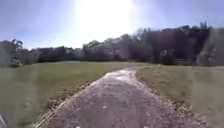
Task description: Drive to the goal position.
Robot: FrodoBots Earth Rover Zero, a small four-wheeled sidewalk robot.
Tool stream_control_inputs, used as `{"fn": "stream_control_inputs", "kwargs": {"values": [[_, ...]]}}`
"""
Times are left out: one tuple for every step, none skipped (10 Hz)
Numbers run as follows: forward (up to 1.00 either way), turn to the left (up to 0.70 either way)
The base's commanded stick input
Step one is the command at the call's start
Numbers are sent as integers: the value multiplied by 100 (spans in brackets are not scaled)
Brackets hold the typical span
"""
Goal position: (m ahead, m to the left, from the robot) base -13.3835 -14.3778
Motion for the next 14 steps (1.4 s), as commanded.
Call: {"fn": "stream_control_inputs", "kwargs": {"values": [[85, 0], [85, 0], [85, 0], [85, 0], [85, 0], [85, 0], [85, 0], [85, 0], [85, 19], [85, 2], [85, 0], [85, 0], [85, 0], [85, 0]]}}
